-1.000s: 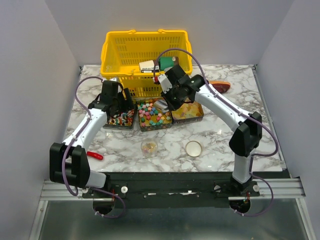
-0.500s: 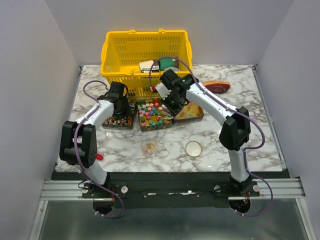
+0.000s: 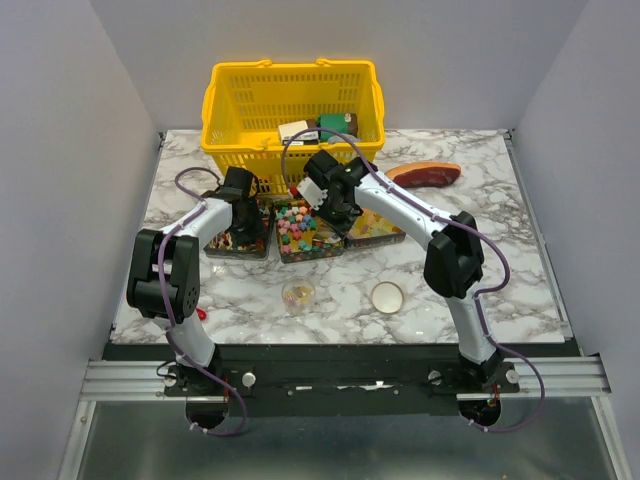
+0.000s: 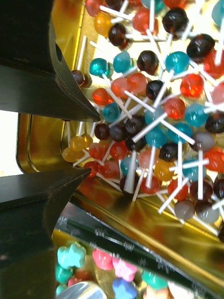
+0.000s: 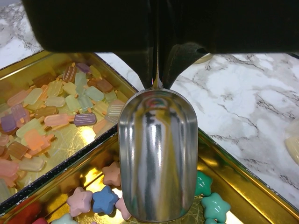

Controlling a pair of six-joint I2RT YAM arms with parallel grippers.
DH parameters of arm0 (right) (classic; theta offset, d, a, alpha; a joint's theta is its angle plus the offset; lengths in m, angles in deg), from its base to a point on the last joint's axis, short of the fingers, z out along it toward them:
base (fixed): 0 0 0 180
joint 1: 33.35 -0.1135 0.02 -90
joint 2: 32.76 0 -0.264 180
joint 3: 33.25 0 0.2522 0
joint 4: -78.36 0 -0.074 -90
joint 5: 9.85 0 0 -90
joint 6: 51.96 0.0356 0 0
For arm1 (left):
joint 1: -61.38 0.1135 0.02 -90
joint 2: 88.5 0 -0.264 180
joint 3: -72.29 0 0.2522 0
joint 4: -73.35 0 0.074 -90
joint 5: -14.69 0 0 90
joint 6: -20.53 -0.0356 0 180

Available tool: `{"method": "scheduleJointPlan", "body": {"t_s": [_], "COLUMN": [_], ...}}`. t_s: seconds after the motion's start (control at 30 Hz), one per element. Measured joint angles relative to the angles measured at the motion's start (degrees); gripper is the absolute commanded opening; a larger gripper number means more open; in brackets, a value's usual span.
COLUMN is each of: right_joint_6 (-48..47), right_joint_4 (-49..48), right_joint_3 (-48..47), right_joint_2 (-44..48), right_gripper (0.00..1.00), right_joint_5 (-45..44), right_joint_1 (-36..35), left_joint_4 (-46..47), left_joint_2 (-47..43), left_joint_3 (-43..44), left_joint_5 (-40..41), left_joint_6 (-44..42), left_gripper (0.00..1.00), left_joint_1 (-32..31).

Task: Pack the candies
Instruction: Scoop the fake candies from the storage box.

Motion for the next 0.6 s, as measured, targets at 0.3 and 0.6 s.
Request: {"method": "scheduleJointPlan", "body": {"t_s": [0.3, 0.6], "right_joint_6": [-1.5, -0.2], "right_joint_4": [-3.0, -4.3], "right_joint_3": [-1.0, -1.0], "right_joint_2": [-1.9, -2.6], "right_gripper": [0.01, 0.01], "right_joint_5": [-0.3, -0.3], "right_joint_1": [-0.1, -0.5], "left_joint_4": [1.7, 1.4], "left_joint_2": [0.6, 1.7], "left_joint_3": [0.8, 1.6], "left_joint_5": [-3.7, -3.6], "left_joint_6": [0.2, -0.2], "left_gripper": [0.54, 0.54], "left_joint_1": [-2.5, -2.9]}}
